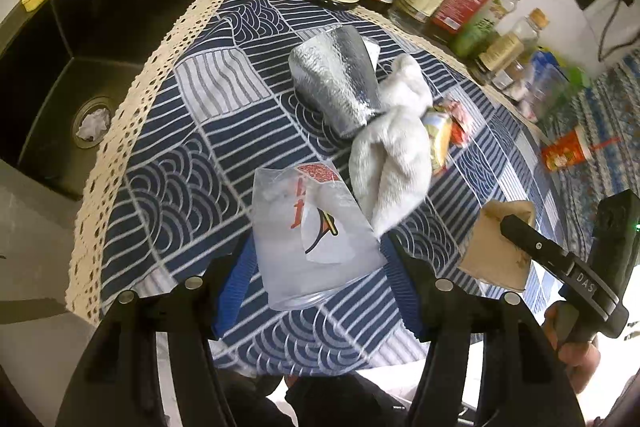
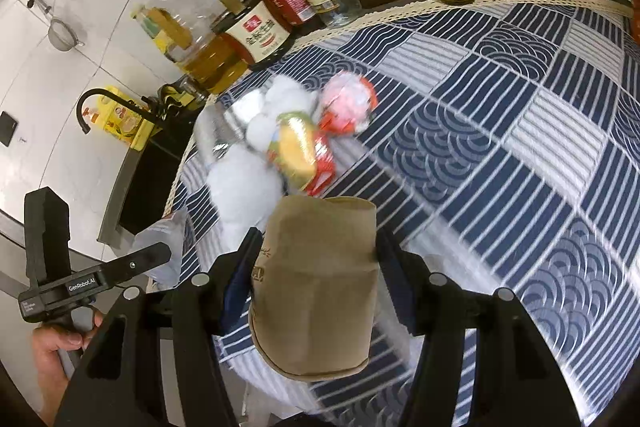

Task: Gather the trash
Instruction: 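Grasp the grey plastic bag with left gripper while right grasps brown paper cup, then lower both items over the trash bin and open both grippers, then raise both grippers back toward the foil cup and white towel, then grasp the foil cup with left gripper while right grasps pink-orange wrapper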

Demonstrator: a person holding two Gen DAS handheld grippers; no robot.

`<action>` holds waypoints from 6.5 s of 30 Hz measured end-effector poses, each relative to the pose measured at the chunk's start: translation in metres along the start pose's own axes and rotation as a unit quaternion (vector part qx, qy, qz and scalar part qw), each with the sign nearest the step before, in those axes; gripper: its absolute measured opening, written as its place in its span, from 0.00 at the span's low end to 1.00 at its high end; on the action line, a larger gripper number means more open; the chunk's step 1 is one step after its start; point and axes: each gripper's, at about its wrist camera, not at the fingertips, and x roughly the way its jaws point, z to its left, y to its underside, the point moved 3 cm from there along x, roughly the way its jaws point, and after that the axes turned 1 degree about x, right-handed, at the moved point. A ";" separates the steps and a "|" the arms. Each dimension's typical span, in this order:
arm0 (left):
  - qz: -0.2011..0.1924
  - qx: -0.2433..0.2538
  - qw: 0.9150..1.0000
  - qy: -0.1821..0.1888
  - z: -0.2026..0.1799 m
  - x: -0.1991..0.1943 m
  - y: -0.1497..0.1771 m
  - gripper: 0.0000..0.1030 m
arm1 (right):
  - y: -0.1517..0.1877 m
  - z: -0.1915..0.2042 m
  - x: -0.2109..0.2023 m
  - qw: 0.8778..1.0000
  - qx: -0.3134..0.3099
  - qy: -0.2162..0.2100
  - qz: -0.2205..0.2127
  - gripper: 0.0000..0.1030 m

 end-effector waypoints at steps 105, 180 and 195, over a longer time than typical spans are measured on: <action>0.117 -0.003 0.990 0.078 0.123 -0.016 0.178 0.77 | 0.192 0.101 0.013 0.998 0.043 0.042 0.020 0.83; -0.025 0.014 0.999 -0.017 -0.020 0.009 -0.093 0.93 | -0.102 -0.007 0.042 0.989 -0.129 0.056 0.042 0.71; 0.025 -0.046 0.998 -0.036 -0.007 0.059 -0.123 0.92 | -0.119 -0.020 0.091 0.987 -0.132 0.035 0.087 0.47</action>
